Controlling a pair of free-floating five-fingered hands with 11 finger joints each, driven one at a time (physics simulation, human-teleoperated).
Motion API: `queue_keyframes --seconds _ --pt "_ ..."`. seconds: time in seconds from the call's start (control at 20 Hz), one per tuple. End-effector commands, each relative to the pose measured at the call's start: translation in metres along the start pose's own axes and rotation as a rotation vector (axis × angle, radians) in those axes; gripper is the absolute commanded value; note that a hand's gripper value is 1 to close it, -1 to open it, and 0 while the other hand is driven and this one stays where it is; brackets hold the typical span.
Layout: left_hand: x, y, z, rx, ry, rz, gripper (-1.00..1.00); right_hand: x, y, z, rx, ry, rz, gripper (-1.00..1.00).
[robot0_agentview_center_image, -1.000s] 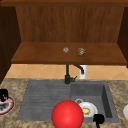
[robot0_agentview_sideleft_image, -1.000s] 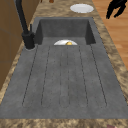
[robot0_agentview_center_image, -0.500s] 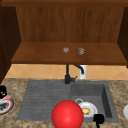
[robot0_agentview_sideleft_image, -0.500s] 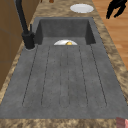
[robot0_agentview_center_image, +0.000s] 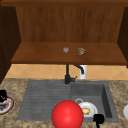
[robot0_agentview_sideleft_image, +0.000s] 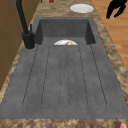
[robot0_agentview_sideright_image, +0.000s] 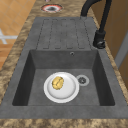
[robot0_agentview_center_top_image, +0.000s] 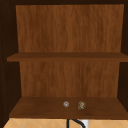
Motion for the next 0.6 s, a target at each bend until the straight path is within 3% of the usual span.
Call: queue_keyframes --seconds 0.0,0.25,0.55 --pt "-0.021 -0.017 0.017 0.041 -0.040 -0.005 1.00 0.000 0.000 0.000 0.000 0.000 0.000 0.00" --pt "-0.053 -0.037 0.040 0.023 -0.046 0.002 1.00 0.000 0.000 0.000 0.000 0.000 0.000 0.00" --pt "-0.066 -0.065 0.072 0.028 -0.045 0.003 1.00 0.000 0.000 0.000 0.000 0.000 0.000 0.00"
